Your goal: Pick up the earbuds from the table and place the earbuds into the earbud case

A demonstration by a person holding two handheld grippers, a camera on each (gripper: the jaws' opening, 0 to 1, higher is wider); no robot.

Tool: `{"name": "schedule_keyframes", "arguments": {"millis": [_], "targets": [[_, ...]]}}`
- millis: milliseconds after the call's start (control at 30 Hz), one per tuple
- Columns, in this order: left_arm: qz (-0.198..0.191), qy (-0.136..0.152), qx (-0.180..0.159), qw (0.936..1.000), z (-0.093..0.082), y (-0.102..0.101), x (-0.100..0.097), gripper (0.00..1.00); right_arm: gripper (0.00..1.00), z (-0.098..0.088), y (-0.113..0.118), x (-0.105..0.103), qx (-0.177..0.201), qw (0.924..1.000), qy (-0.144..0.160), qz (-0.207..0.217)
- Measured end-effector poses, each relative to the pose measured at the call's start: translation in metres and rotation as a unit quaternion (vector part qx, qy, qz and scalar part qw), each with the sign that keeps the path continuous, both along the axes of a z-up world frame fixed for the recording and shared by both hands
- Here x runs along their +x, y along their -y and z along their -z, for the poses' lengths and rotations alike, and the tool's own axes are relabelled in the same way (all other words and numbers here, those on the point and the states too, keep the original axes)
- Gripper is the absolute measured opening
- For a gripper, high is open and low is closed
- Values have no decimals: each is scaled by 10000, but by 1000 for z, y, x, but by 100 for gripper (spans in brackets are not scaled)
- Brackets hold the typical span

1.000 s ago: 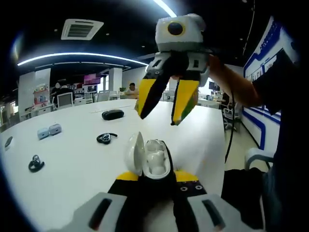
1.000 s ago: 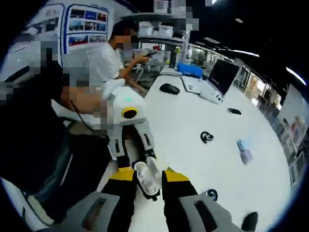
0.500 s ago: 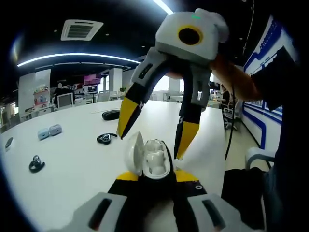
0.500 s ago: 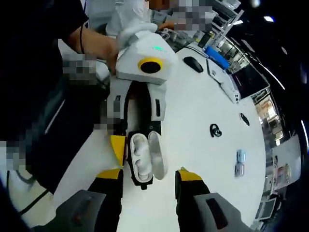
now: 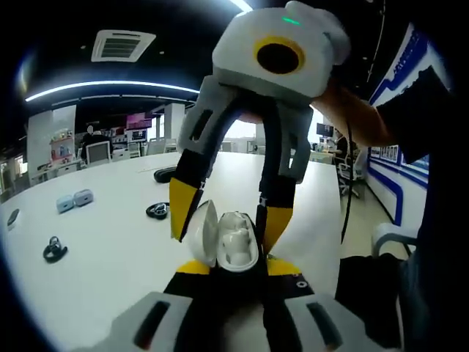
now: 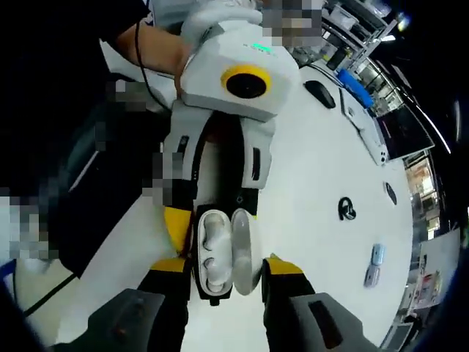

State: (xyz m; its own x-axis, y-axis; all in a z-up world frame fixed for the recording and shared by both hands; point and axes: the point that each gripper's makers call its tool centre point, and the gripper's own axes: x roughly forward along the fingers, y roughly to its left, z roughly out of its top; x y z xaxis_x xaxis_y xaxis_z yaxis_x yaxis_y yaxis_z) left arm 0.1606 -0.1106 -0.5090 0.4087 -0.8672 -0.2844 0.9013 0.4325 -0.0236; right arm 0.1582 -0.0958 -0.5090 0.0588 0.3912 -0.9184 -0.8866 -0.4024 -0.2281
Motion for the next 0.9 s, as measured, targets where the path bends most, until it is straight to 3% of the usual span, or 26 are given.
{"name": "schedule_keyframes", "arguments": {"millis": [200,567,800,900], "targets": [[3,-6,-9,10000,0,0,0,25,36,0,2,-2,46,9999,132,6],[-2,-7,-12,10000,0,0,0,25,36,-6,2,-3,300,9931,1124,-125],[-10,-16,-14,10000,0,1,1,25,33,-9,4,-3,365,9882,1469,-219],[-29,-17,-23,10000,-1,0,1,25,26,-7,6,-4,417,9871,1530,-221]]}}
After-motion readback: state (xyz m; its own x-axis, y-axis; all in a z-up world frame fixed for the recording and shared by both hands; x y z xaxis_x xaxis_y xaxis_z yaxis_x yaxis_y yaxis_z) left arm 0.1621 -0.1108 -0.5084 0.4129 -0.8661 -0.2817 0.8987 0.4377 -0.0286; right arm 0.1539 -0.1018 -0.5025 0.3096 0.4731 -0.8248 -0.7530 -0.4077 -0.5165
